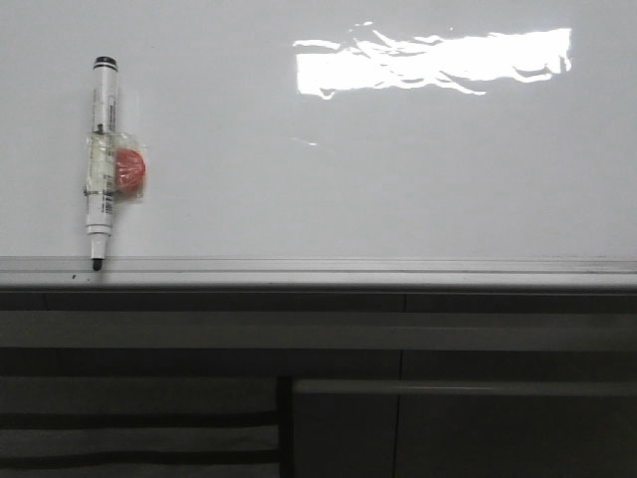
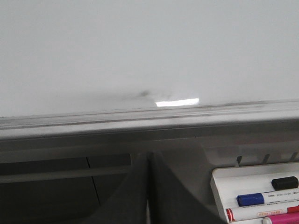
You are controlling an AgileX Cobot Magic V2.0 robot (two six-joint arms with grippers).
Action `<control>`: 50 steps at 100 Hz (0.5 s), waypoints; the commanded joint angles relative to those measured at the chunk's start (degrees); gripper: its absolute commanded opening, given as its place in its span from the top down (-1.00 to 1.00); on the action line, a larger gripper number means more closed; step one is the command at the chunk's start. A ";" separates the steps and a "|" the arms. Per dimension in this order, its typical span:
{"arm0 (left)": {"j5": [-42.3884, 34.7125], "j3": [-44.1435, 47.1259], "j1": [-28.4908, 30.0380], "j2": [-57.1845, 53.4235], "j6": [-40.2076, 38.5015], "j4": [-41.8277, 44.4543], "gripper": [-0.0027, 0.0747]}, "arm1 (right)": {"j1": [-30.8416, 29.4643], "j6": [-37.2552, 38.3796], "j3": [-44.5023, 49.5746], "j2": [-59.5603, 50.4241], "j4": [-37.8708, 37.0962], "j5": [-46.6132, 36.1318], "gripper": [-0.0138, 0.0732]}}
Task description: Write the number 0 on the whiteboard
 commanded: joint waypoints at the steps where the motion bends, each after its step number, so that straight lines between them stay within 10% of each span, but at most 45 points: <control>1: -2.56 1.89 0.16 -1.62 -0.15 0.17 0.98 | 0.23 -0.31 0.67 -1.10 -0.86 -0.97 0.84; 50: -3.81 1.89 0.16 -1.62 -0.15 0.07 0.98 | 0.23 -0.31 0.67 -1.10 -0.86 -0.97 0.84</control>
